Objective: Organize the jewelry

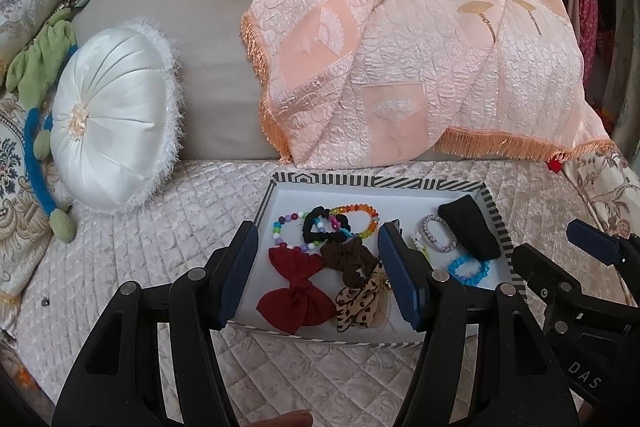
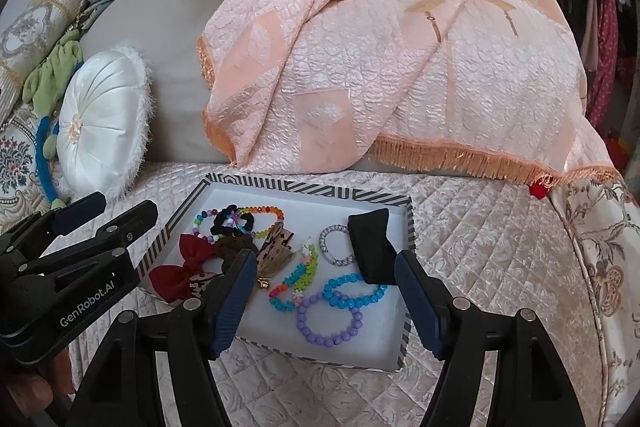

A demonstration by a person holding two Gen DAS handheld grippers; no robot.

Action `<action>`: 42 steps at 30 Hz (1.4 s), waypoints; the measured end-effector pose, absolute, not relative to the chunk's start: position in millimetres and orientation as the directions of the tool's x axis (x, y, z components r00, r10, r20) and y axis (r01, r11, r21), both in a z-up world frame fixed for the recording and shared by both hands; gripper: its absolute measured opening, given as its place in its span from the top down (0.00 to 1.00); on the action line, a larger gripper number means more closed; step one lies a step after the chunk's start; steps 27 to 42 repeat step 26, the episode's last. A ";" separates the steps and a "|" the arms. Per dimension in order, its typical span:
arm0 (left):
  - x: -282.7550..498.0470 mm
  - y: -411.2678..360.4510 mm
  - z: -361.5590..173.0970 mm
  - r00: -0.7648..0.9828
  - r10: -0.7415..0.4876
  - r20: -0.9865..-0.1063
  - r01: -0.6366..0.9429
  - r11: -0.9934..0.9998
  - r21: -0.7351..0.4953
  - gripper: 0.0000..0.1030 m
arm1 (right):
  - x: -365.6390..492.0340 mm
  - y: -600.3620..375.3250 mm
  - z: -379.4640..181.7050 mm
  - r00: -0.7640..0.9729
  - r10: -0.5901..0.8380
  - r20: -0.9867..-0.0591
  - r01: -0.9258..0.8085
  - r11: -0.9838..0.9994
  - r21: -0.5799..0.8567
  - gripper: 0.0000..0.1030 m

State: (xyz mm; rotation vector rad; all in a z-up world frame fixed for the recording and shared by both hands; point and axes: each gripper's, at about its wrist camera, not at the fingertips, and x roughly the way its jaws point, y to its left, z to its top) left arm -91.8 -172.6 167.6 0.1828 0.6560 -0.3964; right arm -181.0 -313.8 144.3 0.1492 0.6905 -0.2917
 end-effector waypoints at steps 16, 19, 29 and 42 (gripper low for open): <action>-90.5 -172.3 164.9 0.717 -0.299 -0.629 0.413 0.910 0.039 0.39 | -179.5 -313.9 140.3 0.725 -0.204 -0.658 0.308 0.950 0.044 0.33; -89.3 -171.5 164.1 0.718 -0.296 -0.630 0.412 0.910 0.041 0.39 | -179.2 -314.0 139.9 0.723 -0.203 -0.660 0.308 0.950 0.045 0.32; -89.5 -171.8 164.4 0.725 -0.303 -0.619 0.422 0.905 0.050 0.39 | -179.7 -314.1 139.1 0.724 -0.204 -0.659 0.308 0.950 0.044 0.32; -89.5 -171.8 164.4 0.725 -0.303 -0.619 0.422 0.905 0.050 0.39 | -179.7 -314.1 139.1 0.724 -0.204 -0.659 0.308 0.950 0.044 0.32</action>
